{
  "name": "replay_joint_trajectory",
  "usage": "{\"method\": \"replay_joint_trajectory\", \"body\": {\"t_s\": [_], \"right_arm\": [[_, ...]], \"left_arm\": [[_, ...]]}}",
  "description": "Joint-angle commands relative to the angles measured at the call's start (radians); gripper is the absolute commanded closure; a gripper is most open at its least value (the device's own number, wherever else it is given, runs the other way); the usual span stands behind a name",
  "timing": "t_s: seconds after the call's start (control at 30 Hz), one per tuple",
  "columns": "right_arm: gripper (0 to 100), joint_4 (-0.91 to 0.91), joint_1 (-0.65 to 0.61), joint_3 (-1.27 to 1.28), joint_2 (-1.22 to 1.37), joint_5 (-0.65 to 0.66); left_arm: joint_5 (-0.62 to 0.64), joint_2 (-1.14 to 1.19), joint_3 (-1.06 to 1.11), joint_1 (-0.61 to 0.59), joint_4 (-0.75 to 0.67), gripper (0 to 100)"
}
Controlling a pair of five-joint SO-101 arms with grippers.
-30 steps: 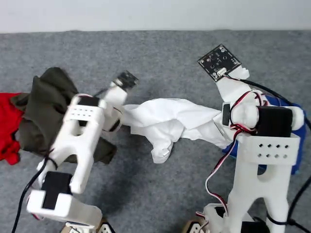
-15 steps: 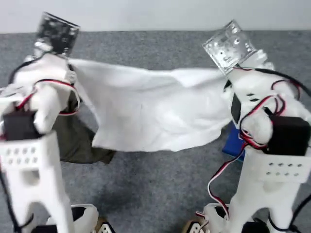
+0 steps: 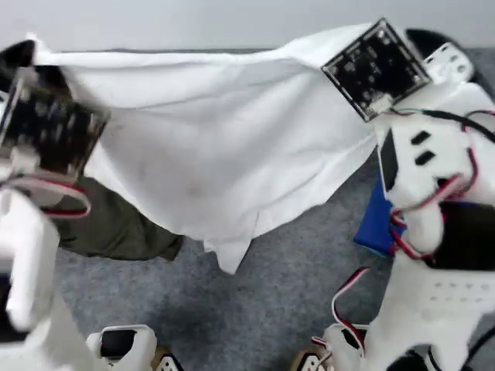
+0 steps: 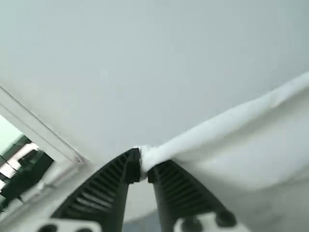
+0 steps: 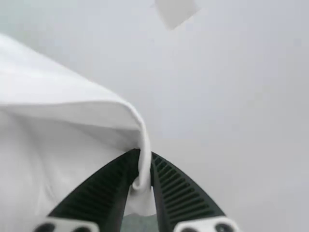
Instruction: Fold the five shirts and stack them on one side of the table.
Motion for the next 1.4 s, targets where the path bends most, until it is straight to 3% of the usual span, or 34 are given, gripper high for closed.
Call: {"method": "replay_joint_trajectory", "body": {"t_s": [0.0,0.3,0.5,0.57,0.7,0.97,1.13,1.37], "right_arm": [[98.9,0.010,0.013,-0.114,-0.068,0.049],[98.9,0.074,0.056,-0.206,-0.231,0.184],[98.9,0.084,0.143,-0.206,-0.334,0.265],[98.9,0.084,0.166,-0.201,-0.348,0.275],[98.8,0.148,0.173,-0.166,-0.302,0.273],[98.8,0.196,0.140,0.121,-0.059,0.269],[98.8,0.140,0.024,0.252,0.113,0.261],[98.9,-0.232,-0.028,0.284,0.351,0.181]], "left_arm": [[-0.041,-0.069,-0.056,-0.009,0.006,100],[-0.163,-0.255,-0.054,-0.009,0.144,100],[-0.166,-0.345,-0.054,-0.012,0.242,100],[-0.166,-0.358,-0.053,-0.071,0.247,100],[-0.166,-0.327,-0.042,-0.183,0.244,100],[-0.166,-0.115,0.223,-0.180,0.236,100],[-0.164,0.071,0.432,-0.180,0.038,100],[-0.161,0.325,0.529,-0.123,-0.293,100]]}}
